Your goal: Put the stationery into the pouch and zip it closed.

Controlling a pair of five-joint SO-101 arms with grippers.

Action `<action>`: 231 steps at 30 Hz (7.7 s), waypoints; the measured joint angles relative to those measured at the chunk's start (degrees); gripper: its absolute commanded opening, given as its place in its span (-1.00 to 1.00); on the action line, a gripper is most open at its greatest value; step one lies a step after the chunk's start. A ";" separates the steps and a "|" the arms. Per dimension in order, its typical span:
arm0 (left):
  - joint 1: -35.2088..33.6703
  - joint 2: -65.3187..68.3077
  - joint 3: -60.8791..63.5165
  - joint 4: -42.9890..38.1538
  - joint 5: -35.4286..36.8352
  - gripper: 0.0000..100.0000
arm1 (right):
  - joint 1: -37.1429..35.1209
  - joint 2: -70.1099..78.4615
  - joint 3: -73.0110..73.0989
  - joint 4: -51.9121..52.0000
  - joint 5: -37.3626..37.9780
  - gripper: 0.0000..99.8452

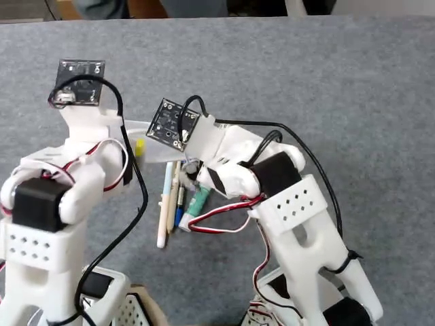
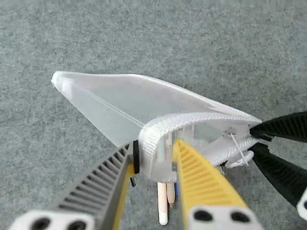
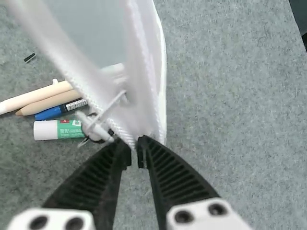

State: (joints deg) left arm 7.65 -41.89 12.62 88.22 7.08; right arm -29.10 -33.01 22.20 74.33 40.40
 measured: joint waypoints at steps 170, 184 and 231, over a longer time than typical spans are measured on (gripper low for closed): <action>-5.27 1.05 2.46 -4.84 0.09 -0.71 | -1.76 -1.76 6.07 -12.84 -1.76 -0.98; -5.63 1.05 7.82 -9.41 0.09 -0.71 | -1.67 -1.85 6.07 -12.84 -1.76 -0.98; -6.42 1.14 10.11 -8.88 -1.49 -0.94 | -1.85 -1.93 6.07 -12.84 -1.76 -0.97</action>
State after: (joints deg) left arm 1.23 -40.75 22.73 79.34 5.58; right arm -30.95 -34.95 28.26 61.49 38.64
